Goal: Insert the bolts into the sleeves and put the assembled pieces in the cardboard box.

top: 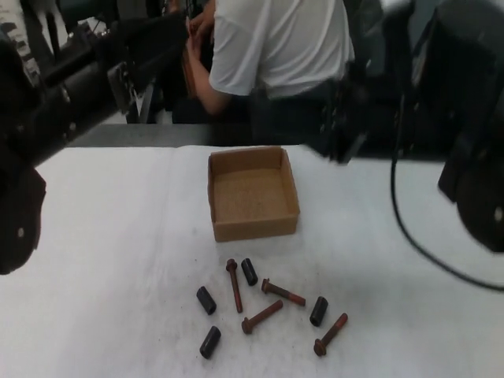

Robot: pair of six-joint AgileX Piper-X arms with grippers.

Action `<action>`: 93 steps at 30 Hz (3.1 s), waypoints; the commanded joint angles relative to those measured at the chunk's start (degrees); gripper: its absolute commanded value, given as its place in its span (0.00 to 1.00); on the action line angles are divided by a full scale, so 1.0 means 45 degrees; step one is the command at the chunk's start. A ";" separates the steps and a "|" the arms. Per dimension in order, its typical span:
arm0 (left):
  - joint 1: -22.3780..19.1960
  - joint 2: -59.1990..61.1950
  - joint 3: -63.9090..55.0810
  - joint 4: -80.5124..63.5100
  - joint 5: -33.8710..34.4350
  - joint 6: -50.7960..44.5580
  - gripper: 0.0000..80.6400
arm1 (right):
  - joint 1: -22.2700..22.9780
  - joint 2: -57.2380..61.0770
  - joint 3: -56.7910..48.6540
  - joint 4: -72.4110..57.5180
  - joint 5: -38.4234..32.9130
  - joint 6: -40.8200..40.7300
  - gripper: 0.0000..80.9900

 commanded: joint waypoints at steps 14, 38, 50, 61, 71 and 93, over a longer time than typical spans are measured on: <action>-0.0078 -0.0049 -0.0046 -0.0335 0.2470 0.0468 0.00 | 0.0972 0.0028 0.0755 -0.0810 0.1812 -0.0066 0.01; -0.1168 -0.0049 -0.0073 -0.1295 0.0996 0.0659 0.00 | 0.1654 0.1219 0.0755 -0.2452 0.2676 0.0394 0.01; -0.1124 -0.0049 -0.0073 -0.1270 0.1330 0.0549 0.00 | 0.1148 0.1226 0.0755 -0.3434 0.2506 0.0595 0.01; -0.1124 -0.0049 -0.0023 0.0545 0.1389 0.1680 0.00 | 0.1184 0.1226 0.0684 -0.3674 0.2114 0.0760 0.01; -0.1124 -0.0049 -0.0023 0.0742 0.1457 0.1890 0.00 | 0.1184 0.1226 0.0684 -0.4765 0.2114 0.1363 0.01; -0.1124 -0.0049 -0.0023 0.3316 0.3609 0.3438 0.00 | 0.0875 0.1226 -0.0474 -0.4672 0.1698 0.1360 0.01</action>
